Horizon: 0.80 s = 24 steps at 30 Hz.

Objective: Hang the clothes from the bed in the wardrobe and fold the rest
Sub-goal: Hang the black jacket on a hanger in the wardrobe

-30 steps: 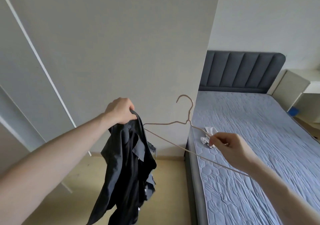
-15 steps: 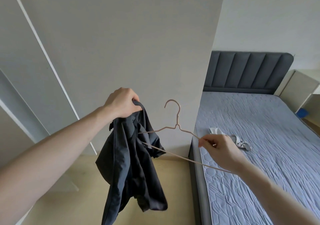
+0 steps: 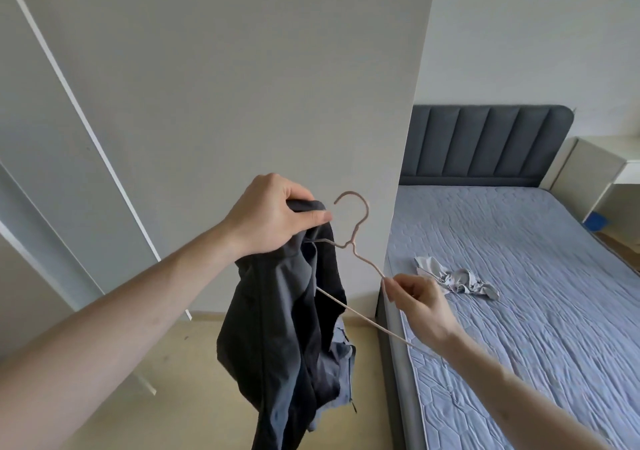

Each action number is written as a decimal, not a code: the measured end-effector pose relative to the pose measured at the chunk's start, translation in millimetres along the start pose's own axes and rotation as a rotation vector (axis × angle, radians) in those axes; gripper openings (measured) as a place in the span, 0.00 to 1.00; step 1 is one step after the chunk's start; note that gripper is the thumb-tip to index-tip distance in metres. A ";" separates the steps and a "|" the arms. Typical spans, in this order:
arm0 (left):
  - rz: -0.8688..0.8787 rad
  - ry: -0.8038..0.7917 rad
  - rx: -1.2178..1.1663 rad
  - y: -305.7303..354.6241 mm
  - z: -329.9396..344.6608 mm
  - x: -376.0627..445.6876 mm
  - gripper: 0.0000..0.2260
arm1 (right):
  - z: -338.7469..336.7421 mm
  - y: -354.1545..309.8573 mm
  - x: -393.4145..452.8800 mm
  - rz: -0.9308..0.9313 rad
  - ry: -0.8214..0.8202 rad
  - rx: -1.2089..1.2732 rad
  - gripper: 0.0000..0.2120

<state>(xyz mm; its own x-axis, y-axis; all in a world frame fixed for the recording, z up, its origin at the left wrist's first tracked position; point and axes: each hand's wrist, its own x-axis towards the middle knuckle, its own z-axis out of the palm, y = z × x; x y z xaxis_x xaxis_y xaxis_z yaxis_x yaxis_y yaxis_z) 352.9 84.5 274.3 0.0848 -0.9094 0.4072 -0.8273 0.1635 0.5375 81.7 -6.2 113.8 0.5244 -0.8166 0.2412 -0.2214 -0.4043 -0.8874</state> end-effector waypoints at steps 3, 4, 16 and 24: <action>0.052 -0.131 0.002 9.4 9.0 -11.9 0.12 | 4.1 4.0 -8.8 0.043 0.049 0.150 0.22; 0.062 -0.175 0.025 11.2 12.2 -15.4 0.11 | 5.9 3.6 -10.7 0.047 0.069 0.181 0.23; 0.079 -0.330 0.035 -0.5 -10.3 -34.3 0.12 | 19.4 -6.0 -19.9 -0.026 0.203 0.356 0.27; 0.113 -0.168 0.562 -44.8 -38.0 13.8 0.15 | 28.5 -22.8 -3.4 -0.112 0.193 0.333 0.29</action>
<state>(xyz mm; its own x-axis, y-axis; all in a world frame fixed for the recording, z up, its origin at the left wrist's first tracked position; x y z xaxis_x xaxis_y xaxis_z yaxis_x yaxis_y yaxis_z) 412.2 79.1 284.0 -0.0722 -0.9537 0.2919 -0.9970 0.0774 0.0062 108.4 17.6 122.0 0.3591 -0.8504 0.3846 0.1234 -0.3652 -0.9227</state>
